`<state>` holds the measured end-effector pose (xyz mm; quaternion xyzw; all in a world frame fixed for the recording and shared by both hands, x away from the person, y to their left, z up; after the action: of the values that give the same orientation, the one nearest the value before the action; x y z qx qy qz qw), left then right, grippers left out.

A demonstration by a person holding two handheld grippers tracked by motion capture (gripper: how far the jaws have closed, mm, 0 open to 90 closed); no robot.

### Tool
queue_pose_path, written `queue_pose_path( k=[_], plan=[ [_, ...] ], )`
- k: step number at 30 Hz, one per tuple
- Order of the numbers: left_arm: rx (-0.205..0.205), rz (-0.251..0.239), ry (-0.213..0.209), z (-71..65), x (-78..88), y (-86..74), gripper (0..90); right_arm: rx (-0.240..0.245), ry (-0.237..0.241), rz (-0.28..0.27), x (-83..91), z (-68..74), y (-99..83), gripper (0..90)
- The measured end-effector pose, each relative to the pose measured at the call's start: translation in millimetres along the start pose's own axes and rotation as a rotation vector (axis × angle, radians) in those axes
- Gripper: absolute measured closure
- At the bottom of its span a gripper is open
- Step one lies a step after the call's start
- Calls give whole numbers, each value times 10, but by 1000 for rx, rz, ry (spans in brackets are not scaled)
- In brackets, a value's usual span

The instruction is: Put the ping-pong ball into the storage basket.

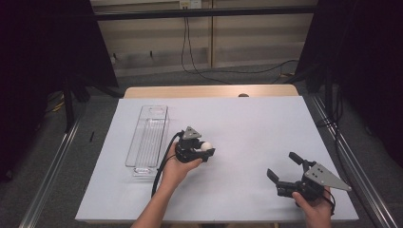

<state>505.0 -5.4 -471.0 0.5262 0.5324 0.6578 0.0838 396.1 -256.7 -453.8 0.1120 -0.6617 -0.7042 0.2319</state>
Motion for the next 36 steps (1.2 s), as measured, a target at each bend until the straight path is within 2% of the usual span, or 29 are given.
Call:
queue_pose_path(
  k=[1, 8, 14, 18, 31, 36],
  plan=[
    [-10, 8, 2, 12, 14, -11, 512, 1, 2, 1, 1, -2, -1, 12],
    [-11, 12, 6, 37, 75, -24, 512, 0, 0, 1, -4, 1, 1, 12],
    [7, 6, -10, 30, 84, -30, 512, -3, 0, -3, -7, 13, 6, 13],
    [16, 13, 2, 59, 112, -43, 512, 8, 1, -4, 1, 1, 9, 13],
    [58, -12, 11, 152, 230, -19, 512, 8, 3, -5, 2, 4, 10, 13],
    [61, -16, 15, 186, 277, -8, 512, 8, 4, -5, 0, 7, 11, 13]
  ],
)
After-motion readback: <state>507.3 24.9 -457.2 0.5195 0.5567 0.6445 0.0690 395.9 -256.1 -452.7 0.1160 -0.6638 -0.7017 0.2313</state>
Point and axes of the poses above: each handheld gripper's, and its own axes: x roughly backward along the jaws, y roughly out of its top, z roughly to its left, the point moved 8 cm from there along -x, roughly forward along the jaws, and after that the axes turned 3 degrees about -x, right-handed, at the moved point
